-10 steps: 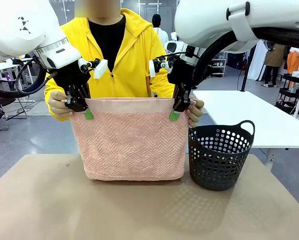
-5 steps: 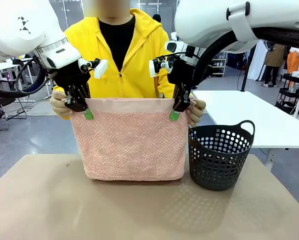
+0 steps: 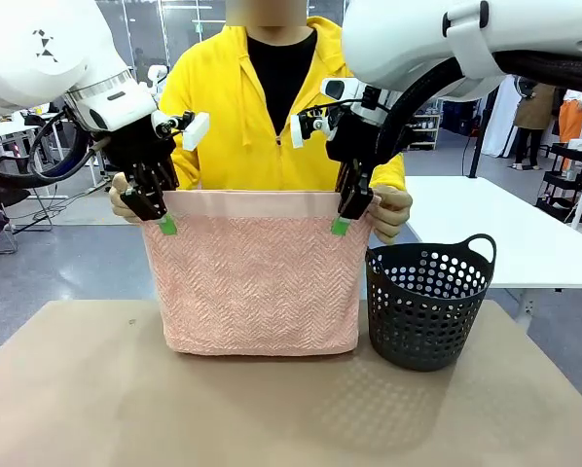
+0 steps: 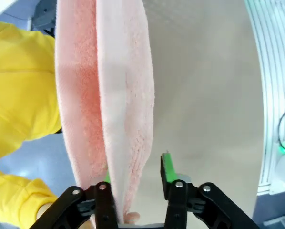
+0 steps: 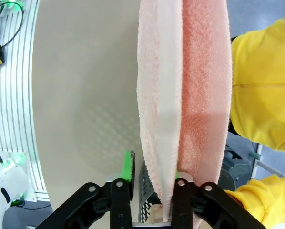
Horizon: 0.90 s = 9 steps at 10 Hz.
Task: Fold the towel.
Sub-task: Release the end of the 100 cm Hotel Towel you were holding and grab the top end of the folded side.
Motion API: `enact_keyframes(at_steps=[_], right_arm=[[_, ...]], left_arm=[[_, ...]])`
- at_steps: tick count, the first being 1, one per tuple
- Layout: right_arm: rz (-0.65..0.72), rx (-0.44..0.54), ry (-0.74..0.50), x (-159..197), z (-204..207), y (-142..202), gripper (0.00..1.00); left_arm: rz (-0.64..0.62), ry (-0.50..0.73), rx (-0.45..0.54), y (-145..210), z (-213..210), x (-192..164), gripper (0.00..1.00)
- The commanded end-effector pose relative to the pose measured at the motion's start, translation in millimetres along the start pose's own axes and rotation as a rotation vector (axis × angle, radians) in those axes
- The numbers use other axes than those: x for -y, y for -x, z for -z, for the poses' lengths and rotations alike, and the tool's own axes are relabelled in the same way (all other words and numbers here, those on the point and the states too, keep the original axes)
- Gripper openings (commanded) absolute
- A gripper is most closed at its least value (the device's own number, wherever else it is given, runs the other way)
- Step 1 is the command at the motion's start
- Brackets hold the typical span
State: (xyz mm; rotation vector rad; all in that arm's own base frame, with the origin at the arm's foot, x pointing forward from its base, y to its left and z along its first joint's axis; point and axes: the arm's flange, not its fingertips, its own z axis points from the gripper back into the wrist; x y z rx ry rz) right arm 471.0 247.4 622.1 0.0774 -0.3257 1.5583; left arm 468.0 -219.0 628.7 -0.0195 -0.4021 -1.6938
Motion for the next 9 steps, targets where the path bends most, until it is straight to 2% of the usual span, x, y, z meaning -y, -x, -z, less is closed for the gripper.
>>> enact_keyframes(at_steps=[1, 2, 3, 5, 9], right_arm=[[-0.019, -0.019, 0.071, -8, -17, 1, 0.97], [-0.035, -0.032, 0.119, -14, -32, -1, 0.68], [-0.055, -0.045, 0.15, -21, -44, -3, 1.0], [-0.098, -0.058, 0.212, -33, -67, -9, 1.0], [-0.143, -0.098, 0.214, -32, -77, -15, 1.0]], left_arm=[[0.021, -0.082, -0.052, -6, -20, 9, 1.0], [0.032, -0.122, -0.081, -11, -31, 14, 1.0], [0.037, -0.163, -0.104, -16, -42, 19, 0.8], [0.042, -0.228, -0.128, -23, -58, 28, 1.0], [0.07, -0.282, -0.144, -30, -65, 23, 1.0]])
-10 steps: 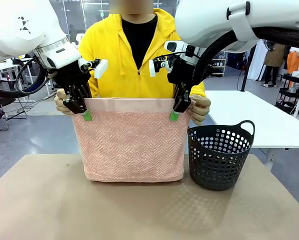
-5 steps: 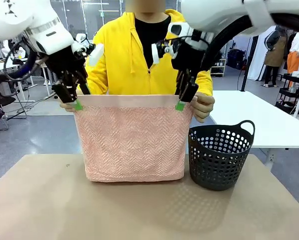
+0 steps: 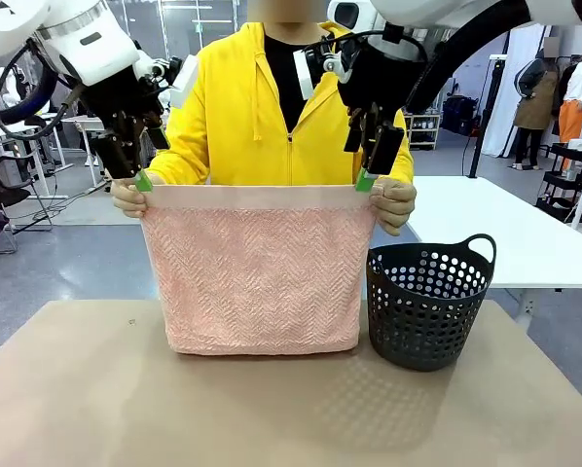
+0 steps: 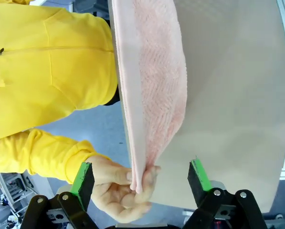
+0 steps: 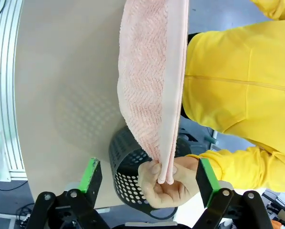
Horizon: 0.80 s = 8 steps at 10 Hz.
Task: Fold the towel.
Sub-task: Release the end of the 100 cm Hotel Towel you were holding and grab the top end of the folded side.
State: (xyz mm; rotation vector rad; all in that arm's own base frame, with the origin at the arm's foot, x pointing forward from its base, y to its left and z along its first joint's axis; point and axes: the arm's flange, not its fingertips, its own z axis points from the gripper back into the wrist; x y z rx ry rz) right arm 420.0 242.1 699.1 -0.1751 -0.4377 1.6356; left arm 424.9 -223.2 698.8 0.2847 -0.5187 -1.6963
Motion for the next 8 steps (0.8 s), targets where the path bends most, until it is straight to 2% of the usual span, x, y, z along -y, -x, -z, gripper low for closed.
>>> enact_keyframes(at_steps=[1, 8], right_arm=[[-0.019, 0.005, -0.029, 11, 9, 2, 0.96], [0.048, -0.025, -0.092, 50, 55, 6, 0.96]], left_arm=[[0.012, -0.028, -0.004, -1, 10, -4, 1.0], [-0.036, 0.097, 0.064, 10, 57, -40, 1.0]])
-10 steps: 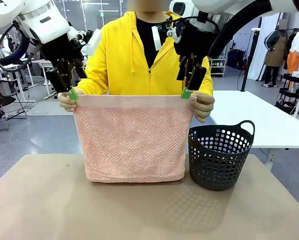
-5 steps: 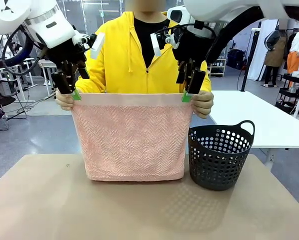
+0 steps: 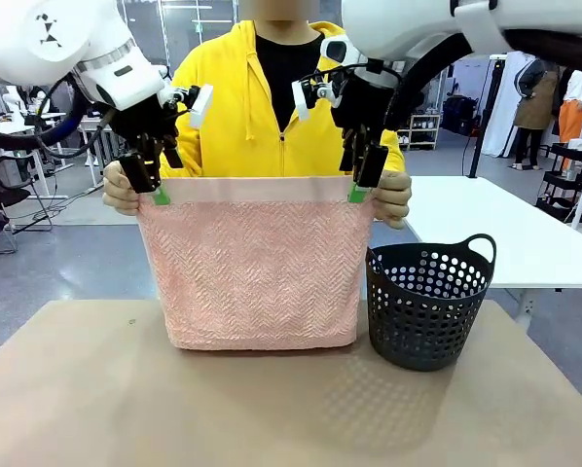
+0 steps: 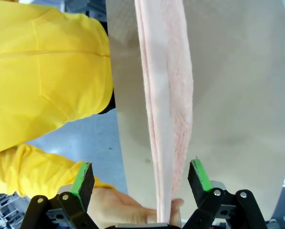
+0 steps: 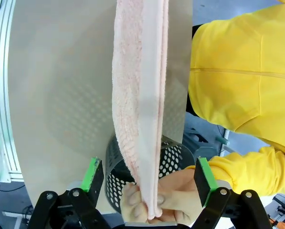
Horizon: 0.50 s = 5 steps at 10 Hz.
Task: Fold the towel.
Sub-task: Release the end of the 100 cm Hotel Towel you were holding and grab the top end of the folded side.
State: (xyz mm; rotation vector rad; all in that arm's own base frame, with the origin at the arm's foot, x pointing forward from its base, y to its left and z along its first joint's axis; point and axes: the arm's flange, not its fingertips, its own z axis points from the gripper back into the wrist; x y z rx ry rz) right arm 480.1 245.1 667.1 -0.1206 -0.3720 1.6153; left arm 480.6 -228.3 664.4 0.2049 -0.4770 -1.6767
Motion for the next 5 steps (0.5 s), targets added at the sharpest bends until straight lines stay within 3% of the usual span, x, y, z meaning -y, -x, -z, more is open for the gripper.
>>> enact_keyframes(at_steps=[1, 3, 4, 5], right_arm=[[0.019, -0.014, -0.053, 8, 12, -4, 0.96], [0.027, -0.007, -0.091, 8, 27, -5, 0.96], [0.025, -0.009, -0.088, 8, 30, -6, 0.81], [0.02, -0.016, -0.091, 7, 33, -6, 0.36]], left_arm=[[-0.003, 0.05, 0.04, 1, 8, -8, 1.0], [-0.037, 0.081, 0.051, 6, 21, -6, 1.0], [-0.049, 0.091, 0.046, 8, 26, -5, 0.65], [-0.053, 0.105, 0.035, 9, 29, -4, 0.4]])
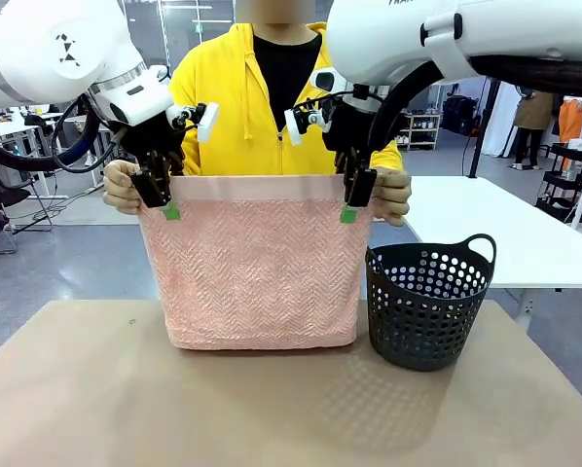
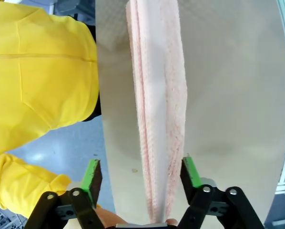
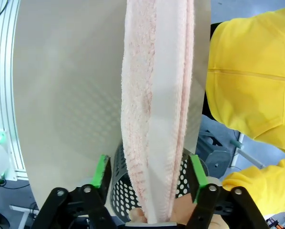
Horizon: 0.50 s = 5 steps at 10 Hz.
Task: Fold the towel.
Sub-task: Release the end of the 100 cm Hotel Towel you were holding and grab the top end of the folded side.
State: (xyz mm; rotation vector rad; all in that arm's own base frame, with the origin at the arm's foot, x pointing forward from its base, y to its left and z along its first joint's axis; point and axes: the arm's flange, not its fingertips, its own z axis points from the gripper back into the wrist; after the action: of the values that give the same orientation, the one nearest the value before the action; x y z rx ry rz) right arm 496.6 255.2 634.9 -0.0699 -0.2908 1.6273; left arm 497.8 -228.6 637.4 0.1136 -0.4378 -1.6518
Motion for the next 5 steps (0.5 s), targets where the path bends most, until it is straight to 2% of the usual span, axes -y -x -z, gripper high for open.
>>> enact_keyframes(at_steps=[1, 2, 4, 5], right_arm=[[0.025, 0.006, -0.006, 0.5, -3.7, -1.7, 0.21], [0.028, 0.009, -0.001, 0.6, -3.4, -1.7, 0.0], [0.028, 0.004, -0.008, 0.1, -1.6, -2.9, 0.0], [0.032, 0.005, -0.008, 0.1, -0.4, -3.3, 0.0]], left_arm=[[-0.002, 0.035, 0.007, 2.1, -1.5, 2.4, 0.05], [0.002, 0.04, 0.007, 1.1, -0.7, 3.9, 0.0], [-0.003, 0.042, 0.007, 0.6, 0.3, 6.7, 0.0], [-0.002, 0.042, 0.008, 1.1, 0.5, 8.4, 0.04]])
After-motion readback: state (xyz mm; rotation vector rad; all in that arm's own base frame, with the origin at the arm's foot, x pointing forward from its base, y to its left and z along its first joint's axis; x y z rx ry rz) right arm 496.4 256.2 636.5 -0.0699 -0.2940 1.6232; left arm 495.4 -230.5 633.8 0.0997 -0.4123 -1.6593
